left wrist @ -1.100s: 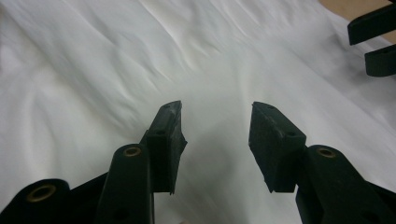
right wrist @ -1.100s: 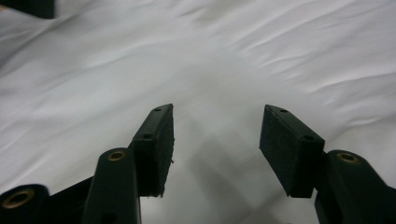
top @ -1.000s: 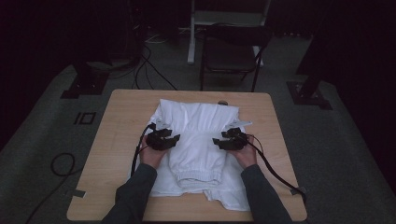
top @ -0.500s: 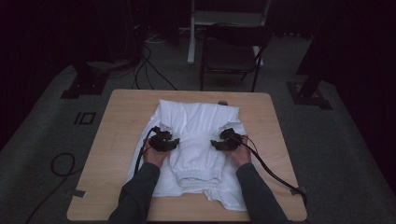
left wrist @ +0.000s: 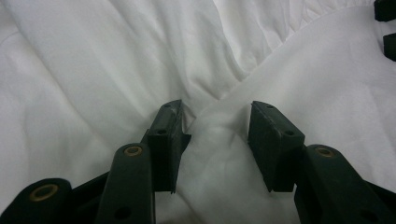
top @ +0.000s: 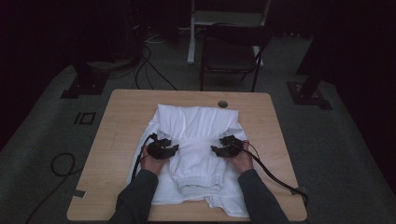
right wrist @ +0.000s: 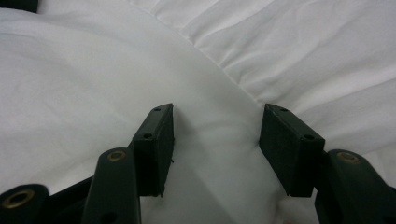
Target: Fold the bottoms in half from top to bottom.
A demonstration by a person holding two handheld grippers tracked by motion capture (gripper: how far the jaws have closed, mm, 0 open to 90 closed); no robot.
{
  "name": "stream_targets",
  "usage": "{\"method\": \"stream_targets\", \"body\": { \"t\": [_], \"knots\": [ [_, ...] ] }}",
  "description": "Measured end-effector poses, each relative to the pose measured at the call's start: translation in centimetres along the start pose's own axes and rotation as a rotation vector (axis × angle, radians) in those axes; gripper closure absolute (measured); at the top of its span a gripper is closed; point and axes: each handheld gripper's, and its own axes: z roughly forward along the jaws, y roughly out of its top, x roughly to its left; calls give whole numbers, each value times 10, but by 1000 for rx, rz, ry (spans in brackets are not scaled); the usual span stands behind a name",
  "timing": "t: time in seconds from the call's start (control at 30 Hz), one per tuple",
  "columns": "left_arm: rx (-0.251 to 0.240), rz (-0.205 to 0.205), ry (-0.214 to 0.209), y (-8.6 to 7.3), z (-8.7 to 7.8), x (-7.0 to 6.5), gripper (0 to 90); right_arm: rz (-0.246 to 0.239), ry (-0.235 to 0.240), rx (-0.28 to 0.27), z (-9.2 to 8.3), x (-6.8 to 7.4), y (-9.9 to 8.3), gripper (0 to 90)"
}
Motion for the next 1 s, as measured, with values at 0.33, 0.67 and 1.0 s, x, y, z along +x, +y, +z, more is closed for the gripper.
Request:
{"method": "stream_targets", "body": {
  "t": [0.33, 0.67, 1.0],
  "knots": [
    [-1, -9, -22, -8, -8, -4, 552, -5, 10, -4, -6, 6, -7, 441],
    [17, 9, -47, -20, -21, -16, 550, -38, 37, 23, -21, 18, -18, 445],
    [28, 16, -51, -11, -36, -19, 549, -59, 55, 66, -29, 19, -17, 526]
  ]
}}
